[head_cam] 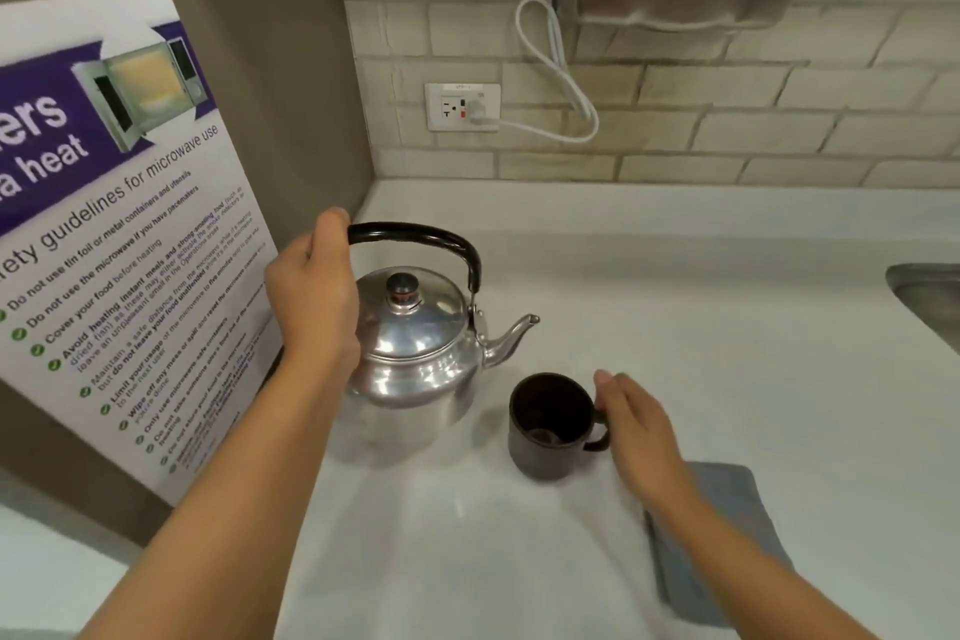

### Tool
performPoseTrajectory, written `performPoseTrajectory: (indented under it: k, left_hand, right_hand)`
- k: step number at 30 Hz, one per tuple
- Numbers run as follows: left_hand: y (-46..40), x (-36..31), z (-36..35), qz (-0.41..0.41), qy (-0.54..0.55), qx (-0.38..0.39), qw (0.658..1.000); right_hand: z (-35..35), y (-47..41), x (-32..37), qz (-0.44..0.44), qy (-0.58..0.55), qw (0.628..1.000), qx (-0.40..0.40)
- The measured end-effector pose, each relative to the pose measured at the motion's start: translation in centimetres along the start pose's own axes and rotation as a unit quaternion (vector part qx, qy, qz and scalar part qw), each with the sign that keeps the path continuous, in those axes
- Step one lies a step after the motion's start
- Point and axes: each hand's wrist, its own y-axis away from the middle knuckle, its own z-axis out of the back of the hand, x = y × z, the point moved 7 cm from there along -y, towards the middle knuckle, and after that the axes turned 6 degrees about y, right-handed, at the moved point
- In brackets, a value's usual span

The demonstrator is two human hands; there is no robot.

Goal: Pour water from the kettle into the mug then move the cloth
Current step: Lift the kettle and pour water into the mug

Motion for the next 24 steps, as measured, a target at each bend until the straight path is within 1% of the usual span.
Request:
performPoseTrajectory:
  k: [3, 8, 12, 18, 24]
  left_hand:
    - [0.7, -0.2, 0.7, -0.001, -0.011, 0.005, 1.0]
    - [2.2, -1.0, 0.8, -0.056, -0.034, 0.035, 0.997]
    - [3.4, -2.1, 0.0, -0.112, -0.06, 0.063, 0.99]
    - [4.2, -3.4, -1.5, -0.153, -0.11, 0.092, 0.978]
    - [5.1, -4.8, -3.2, -0.202, -0.14, 0.12, 0.962]
  right_hand:
    - [-1.6, 0.7, -1.1, -0.011, -0.032, 0.999, 0.021]
    - [-0.7, -0.2, -1.1, 0.003, -0.045, 0.999, -0.028]
    - [-0.2, -0.7, -1.4, 0.009, -0.05, 0.998, -0.034]
    - [0.1, -0.2, -1.4, 0.025, -0.047, 0.998, -0.044]
    - [0.3, -0.1, -1.2, 0.02, -0.054, 0.997, -0.047]
